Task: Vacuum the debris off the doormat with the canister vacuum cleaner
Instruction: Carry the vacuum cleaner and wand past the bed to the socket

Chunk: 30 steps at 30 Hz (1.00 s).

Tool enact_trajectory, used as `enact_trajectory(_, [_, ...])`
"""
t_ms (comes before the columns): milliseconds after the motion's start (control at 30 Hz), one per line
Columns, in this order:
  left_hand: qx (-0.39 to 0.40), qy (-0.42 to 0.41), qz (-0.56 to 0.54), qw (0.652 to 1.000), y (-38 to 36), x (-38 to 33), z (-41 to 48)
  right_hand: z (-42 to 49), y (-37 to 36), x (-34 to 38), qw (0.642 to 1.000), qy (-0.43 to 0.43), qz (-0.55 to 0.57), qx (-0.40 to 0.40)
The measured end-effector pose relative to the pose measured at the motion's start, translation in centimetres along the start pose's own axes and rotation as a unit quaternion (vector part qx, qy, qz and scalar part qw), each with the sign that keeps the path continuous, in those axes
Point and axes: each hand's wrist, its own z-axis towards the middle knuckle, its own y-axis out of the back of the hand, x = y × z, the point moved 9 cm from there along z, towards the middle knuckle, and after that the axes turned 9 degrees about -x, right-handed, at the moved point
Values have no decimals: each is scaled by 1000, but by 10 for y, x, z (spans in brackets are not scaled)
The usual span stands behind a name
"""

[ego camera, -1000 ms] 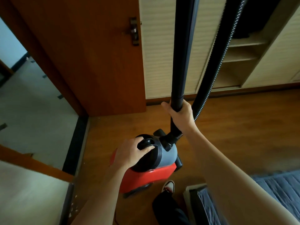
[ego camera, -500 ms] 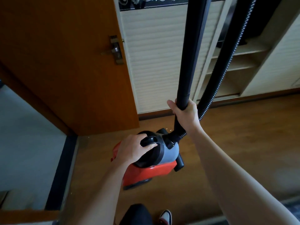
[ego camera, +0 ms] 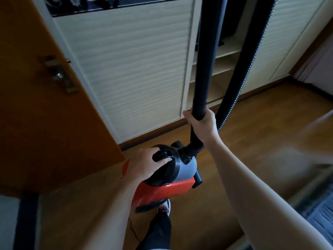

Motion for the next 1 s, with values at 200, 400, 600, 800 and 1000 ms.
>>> enact_trajectory(200, [37, -69, -31, 996, -33, -17, 107, 81, 22, -16, 995, -21, -40, -91])
enact_trajectory(400, [67, -166, -21, 984, -60, -60, 194, 143, 65, -23, 981, -27, -51, -187])
enact_trajectory(600, [94, -233, -91, 964, -91, -109, 242, 173, 118, -30, 966, -20, -67, -250])
enact_trajectory(800, [157, -262, -129, 944, -138, -159, 278, 197, 169, -42, 955, 20, -72, -287])
enact_trajectory(1000, [174, -305, -138, 926, -196, -226, 314, 231, 242, -69, 941, 18, -70, -332])
